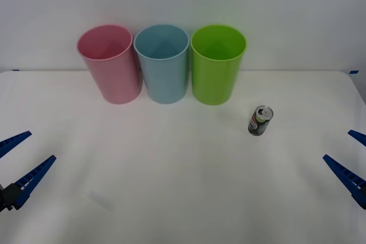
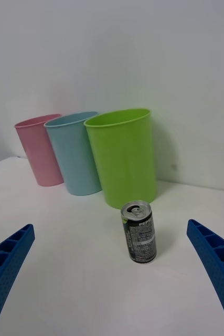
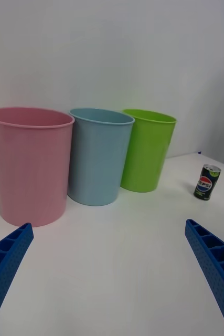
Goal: Grasp the object on the table and drop it into the matching bin: aluminum can to the light blue bin, PET bottle to the pink bin.
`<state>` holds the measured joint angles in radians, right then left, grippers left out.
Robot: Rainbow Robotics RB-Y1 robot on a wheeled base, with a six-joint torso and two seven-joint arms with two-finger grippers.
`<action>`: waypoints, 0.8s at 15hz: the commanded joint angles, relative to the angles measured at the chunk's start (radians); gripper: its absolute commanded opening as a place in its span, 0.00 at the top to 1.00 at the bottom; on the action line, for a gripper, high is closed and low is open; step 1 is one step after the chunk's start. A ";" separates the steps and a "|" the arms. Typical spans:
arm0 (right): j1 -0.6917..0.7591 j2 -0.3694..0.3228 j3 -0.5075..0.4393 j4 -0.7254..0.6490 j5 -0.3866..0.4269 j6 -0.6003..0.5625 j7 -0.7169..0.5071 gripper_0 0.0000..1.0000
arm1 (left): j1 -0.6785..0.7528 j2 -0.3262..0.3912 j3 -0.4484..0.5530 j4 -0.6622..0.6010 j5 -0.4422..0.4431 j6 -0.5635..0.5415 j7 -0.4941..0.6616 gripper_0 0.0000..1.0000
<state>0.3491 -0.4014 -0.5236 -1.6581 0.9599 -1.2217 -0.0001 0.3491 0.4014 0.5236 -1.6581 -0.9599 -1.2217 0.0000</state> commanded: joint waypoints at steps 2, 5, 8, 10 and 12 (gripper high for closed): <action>0.005 0.021 0.016 0.015 0.011 -0.005 -0.003 0.00 | 0.000 0.000 0.000 0.000 0.000 0.000 0.000 0.00; 0.004 0.010 0.039 0.012 0.008 0.005 0.000 0.00 | 0.000 0.000 0.000 0.000 0.000 0.000 0.000 0.00; -0.001 0.010 0.073 0.012 0.036 0.047 0.011 0.00 | 0.000 0.000 0.000 0.000 0.000 0.000 0.000 0.00; -0.005 0.010 0.108 0.012 0.057 0.090 0.022 0.00 | 0.000 0.000 0.000 0.000 0.000 0.000 0.000 0.00; -0.010 0.010 0.146 0.012 0.074 0.133 0.035 0.00 | 0.000 0.000 0.000 0.000 0.000 0.000 0.000 0.00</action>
<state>0.3414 -0.3911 -0.3903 -1.6460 1.0259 -1.1041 0.0295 0.3492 0.4014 0.5237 -1.6582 -0.9601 -1.2217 0.0000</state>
